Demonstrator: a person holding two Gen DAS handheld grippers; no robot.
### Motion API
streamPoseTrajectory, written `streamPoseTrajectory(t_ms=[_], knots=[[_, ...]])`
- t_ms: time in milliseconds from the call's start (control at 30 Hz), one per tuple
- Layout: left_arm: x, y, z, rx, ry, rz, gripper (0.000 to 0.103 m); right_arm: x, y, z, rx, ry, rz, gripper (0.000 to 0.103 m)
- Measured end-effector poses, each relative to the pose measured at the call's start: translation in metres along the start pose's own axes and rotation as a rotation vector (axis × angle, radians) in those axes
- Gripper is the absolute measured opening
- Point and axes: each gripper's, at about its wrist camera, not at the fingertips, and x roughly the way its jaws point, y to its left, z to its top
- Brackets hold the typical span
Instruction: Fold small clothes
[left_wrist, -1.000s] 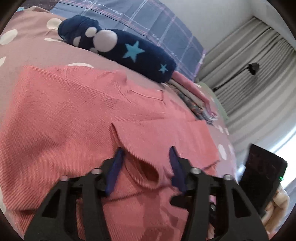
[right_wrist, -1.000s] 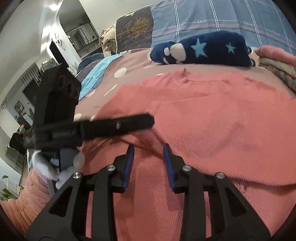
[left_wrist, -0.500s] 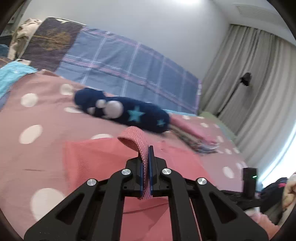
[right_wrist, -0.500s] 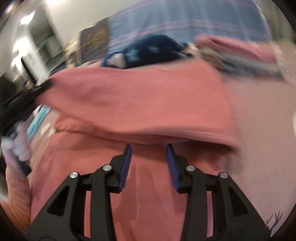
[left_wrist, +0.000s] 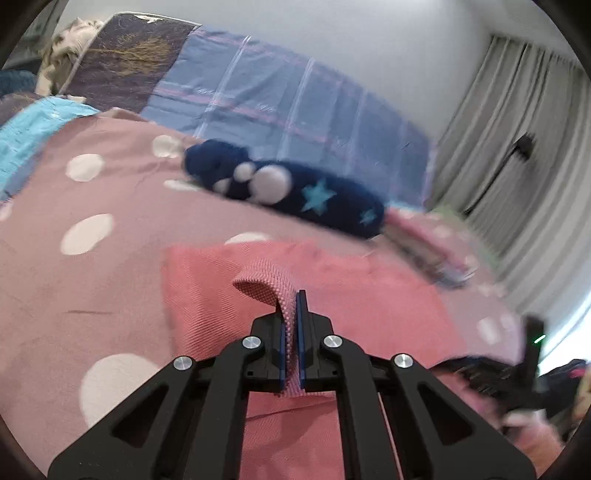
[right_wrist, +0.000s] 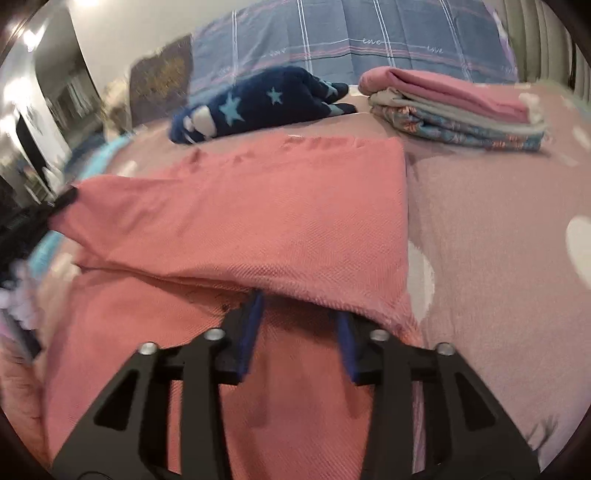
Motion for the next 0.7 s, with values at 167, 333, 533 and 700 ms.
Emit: streamPoseTrajectory(t_ms=[167,333,533,700], knots=[[0.037,-0.005,-0.020,0.121,0.157,0.225,0.006,-0.003,-0.013,-0.002,0.085,-0.008,-0.104,0.032],[0.039,-0.006,-0.020,0.148,0.161,0.256,0.007,-0.015,-0.037,-0.013,0.163,-0.017,-0.146,0.002],[0.042,-0.005,-0.020,0.151,0.166,0.259,0.008,-0.038,-0.036,-0.025,0.152,-0.053,-0.025,0.009],[0.041,-0.006,-0.019,0.147,0.167,0.255,0.009,-0.025,0.007,-0.016,-0.015,-0.004,0.173,0.009]])
